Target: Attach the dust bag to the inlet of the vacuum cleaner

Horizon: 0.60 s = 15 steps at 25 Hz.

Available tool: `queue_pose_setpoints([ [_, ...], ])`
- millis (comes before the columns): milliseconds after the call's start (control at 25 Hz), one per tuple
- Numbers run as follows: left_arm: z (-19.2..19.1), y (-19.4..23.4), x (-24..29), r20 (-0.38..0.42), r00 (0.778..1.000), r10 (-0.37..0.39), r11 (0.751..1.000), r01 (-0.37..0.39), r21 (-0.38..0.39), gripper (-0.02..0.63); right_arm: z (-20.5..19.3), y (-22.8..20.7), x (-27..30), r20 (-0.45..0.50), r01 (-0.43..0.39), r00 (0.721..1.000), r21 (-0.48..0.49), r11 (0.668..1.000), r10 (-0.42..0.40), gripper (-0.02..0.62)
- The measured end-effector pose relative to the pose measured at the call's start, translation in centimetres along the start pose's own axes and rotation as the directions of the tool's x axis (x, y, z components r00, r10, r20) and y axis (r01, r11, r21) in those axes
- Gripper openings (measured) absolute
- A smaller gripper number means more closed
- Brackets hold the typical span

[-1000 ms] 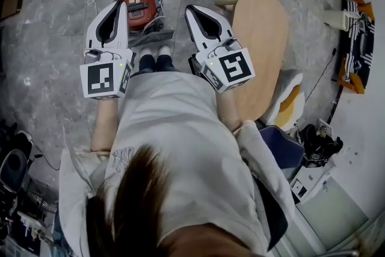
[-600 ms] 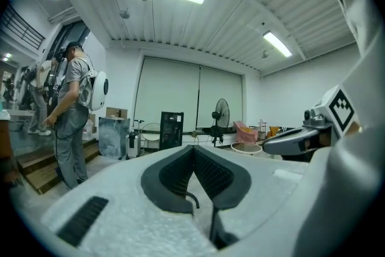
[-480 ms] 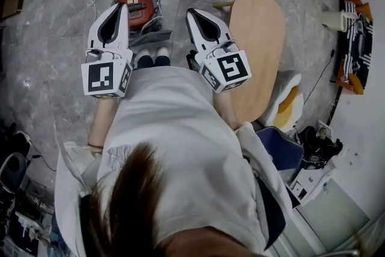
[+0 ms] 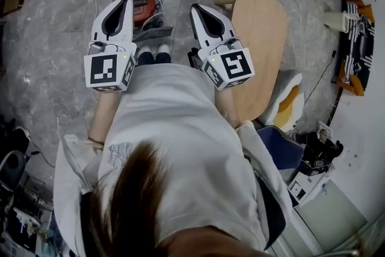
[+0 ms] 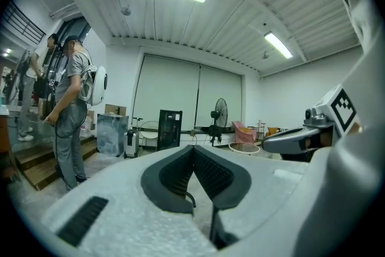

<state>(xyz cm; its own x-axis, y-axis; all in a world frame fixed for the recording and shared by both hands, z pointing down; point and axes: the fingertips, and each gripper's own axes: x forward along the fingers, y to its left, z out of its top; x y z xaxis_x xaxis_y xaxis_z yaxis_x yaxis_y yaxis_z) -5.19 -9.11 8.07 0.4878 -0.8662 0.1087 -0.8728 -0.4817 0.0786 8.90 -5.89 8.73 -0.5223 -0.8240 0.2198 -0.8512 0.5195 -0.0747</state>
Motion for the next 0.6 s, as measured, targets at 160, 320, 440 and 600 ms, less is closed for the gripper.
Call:
queue_pose_setpoints([
  [160,-0.12,-0.13,-0.18,0.000,1.000,-0.007,1.000,0.007,-0.004,0.017,-0.01,-0.04,-0.22,0.000,0.009,1.000,0.001,1.000,-0.009,0.002],
  [320,-0.41,-0.15,-0.27,-0.006,1.000,-0.012,1.000,0.012,-0.007,0.017,0.06,-0.02,-0.27,0.005,0.008,1.000,-0.007,1.000,-0.008,0.002],
  [440,-0.30,-0.35,-0.52,0.000,1.000,-0.015,1.000,0.015,-0.007,0.017,0.09,0.08,-0.53,0.003,0.017,1.000,-0.019,1.000,-0.017,0.002],
  [600,-0.42,-0.44,-0.67,0.001,1.000,-0.016,1.000,0.016,-0.012,0.017,0.14,0.23,-0.45,0.007,0.007,1.000,-0.013,1.000,-0.007,0.002],
])
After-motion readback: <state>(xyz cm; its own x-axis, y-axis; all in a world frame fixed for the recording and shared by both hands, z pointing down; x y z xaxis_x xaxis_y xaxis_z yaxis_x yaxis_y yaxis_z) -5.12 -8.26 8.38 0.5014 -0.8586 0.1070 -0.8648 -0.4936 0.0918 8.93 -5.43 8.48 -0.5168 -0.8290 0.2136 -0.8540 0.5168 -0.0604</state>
